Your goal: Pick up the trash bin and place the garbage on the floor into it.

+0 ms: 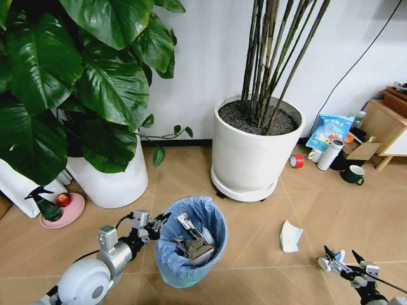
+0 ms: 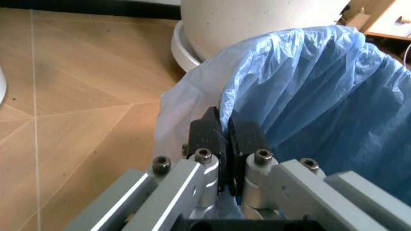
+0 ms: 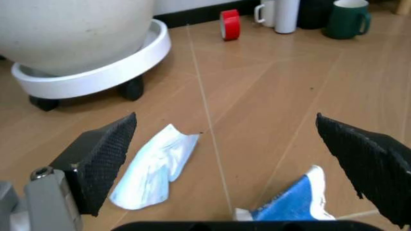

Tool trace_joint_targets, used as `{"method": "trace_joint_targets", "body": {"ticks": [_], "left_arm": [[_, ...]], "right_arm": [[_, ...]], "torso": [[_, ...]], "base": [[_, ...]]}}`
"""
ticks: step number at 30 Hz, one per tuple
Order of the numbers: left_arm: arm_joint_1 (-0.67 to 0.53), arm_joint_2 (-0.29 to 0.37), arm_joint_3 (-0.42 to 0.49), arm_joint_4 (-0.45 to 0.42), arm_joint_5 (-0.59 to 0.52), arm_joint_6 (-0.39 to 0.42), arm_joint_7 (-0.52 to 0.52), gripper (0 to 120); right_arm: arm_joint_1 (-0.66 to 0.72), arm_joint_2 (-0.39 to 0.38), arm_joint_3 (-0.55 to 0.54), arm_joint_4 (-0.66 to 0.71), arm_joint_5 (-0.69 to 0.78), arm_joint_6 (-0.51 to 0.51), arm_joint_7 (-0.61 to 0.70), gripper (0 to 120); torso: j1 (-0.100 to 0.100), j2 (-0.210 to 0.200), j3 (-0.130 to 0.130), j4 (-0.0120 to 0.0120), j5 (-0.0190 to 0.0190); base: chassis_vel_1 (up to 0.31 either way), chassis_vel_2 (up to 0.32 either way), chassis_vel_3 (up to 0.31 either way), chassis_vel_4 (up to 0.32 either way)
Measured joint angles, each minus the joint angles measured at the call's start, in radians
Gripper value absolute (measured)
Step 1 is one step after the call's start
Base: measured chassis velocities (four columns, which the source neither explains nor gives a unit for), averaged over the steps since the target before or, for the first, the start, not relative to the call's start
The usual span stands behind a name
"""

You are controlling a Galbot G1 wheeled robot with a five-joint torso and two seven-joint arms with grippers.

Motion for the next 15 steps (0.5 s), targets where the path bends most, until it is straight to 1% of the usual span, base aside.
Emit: {"method": "trace_joint_targets", "body": {"ticks": [5,8,9,12,13,15], "left_arm": [[0.0,-0.001,0.001,0.001,0.0,0.0,0.0,0],[0.0,-0.002,0.001,0.001,0.0,0.0,0.0,0],[0.0,-0.002,0.001,0.001,0.0,0.0,0.0,0],[0.001,0.003,-0.002,0.0,-0.002,0.0,0.0,0],[0.001,0.003,-0.002,0.0,-0.002,0.0,0.0,0],[0.002,0.006,-0.005,-0.001,-0.004,0.0,0.0,0]], "right_arm": [[0.01,0.016,-0.008,-0.006,0.025,-0.011,0.038,100],[0.046,0.048,-0.031,-0.021,0.07,-0.019,0.115,100],[0.046,0.048,-0.031,-0.021,0.07,-0.019,0.115,100],[0.091,0.069,-0.058,-0.032,0.137,-0.065,0.213,100],[0.091,0.069,-0.058,-0.032,0.137,-0.065,0.213,100],[0.114,0.074,-0.064,-0.041,0.154,-0.088,0.269,100]], "torso": [[0.0,0.0,0.0,0.0,-0.0002],[0.0,0.0,0.0,0.0,0.0],[0.0,0.0,0.0,0.0,0.0],[0.0,0.0,0.0,0.0002,0.0],[0.0,0.0,0.0,0.0002,0.0],[0.0,0.0,0.0,0.0001,0.0]], "base": [[0.0,0.0,0.0,0.0],[0.0,0.0,0.0,0.0],[0.0,0.0,0.0,0.0],[0.0,0.0,0.0,0.0],[0.0,0.0,0.0,0.0],[0.0,0.0,0.0,0.0]]}}
